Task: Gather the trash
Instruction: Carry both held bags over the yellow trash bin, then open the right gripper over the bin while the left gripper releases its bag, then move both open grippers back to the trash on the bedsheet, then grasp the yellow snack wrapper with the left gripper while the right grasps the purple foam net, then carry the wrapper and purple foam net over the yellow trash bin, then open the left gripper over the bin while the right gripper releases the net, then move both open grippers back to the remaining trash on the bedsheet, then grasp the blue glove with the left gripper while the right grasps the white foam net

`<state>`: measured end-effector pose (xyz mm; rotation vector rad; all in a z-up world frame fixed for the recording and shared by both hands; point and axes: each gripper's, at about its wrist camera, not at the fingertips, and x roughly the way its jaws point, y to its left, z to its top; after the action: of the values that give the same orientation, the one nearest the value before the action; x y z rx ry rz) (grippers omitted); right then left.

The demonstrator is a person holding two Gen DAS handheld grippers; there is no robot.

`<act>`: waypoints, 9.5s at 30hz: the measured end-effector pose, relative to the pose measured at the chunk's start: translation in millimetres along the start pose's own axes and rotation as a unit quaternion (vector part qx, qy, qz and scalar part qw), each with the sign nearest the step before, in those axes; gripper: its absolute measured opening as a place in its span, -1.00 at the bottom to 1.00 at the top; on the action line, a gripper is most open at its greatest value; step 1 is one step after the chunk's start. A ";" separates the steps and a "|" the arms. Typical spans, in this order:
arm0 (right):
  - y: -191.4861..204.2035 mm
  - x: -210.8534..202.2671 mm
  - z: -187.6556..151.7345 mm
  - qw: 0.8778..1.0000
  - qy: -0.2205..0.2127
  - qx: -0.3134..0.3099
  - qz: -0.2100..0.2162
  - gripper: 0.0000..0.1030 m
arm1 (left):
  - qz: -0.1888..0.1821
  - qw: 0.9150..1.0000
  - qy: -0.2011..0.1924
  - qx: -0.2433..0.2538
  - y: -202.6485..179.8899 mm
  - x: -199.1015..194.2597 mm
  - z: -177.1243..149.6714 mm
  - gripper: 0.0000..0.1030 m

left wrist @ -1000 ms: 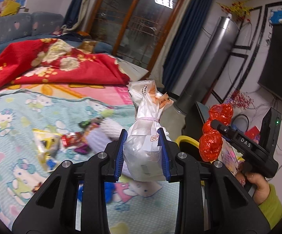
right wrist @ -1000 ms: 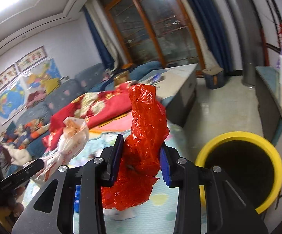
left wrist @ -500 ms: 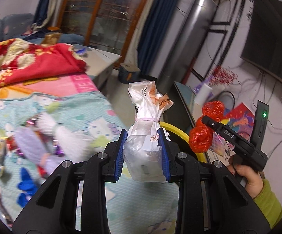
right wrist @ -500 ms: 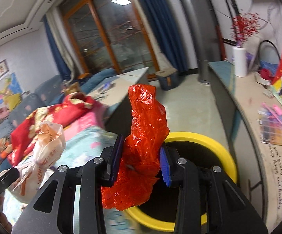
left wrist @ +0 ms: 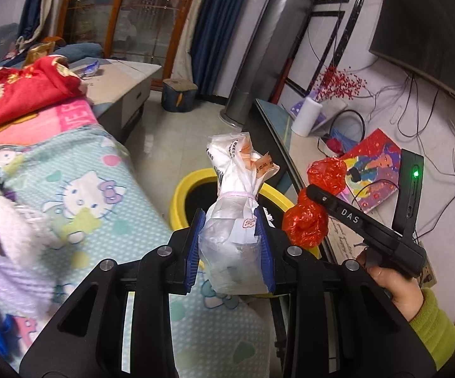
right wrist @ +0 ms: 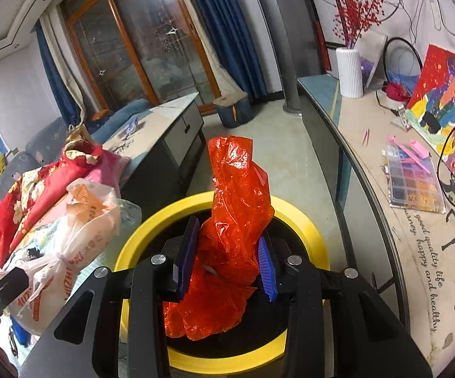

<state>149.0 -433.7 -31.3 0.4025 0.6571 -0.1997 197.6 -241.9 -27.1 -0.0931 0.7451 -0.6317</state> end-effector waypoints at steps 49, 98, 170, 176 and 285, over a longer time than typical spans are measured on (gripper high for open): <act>191.0 -55.7 -47.4 0.967 0.016 -0.165 0.193 0.39 | 0.136 0.977 -0.125 -0.105 119.0 -140.9 -23.1 0.71; 303.3 -23.6 -131.4 0.902 0.132 -0.300 0.280 -0.61 | 0.246 0.932 -0.057 -0.260 267.5 -170.8 -88.4 -0.55; 84.4 -45.3 -17.8 0.988 -0.002 -0.093 0.121 -0.65 | 0.060 0.997 -0.037 -0.025 30.1 -62.1 -6.6 -0.56; 56.9 -36.5 -15.2 0.993 0.000 -0.072 0.091 -0.65 | 0.050 0.998 -0.023 -0.007 13.6 -39.3 -6.4 -0.56; 314.4 46.1 -95.1 0.904 0.152 -0.322 0.235 -0.68 | 0.218 0.965 0.063 -0.130 183.4 -117.8 -113.1 -0.06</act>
<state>228.1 -111.6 -34.6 -0.0618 0.8660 0.5471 149.5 -10.5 -93.9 -0.1269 0.9344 -0.1170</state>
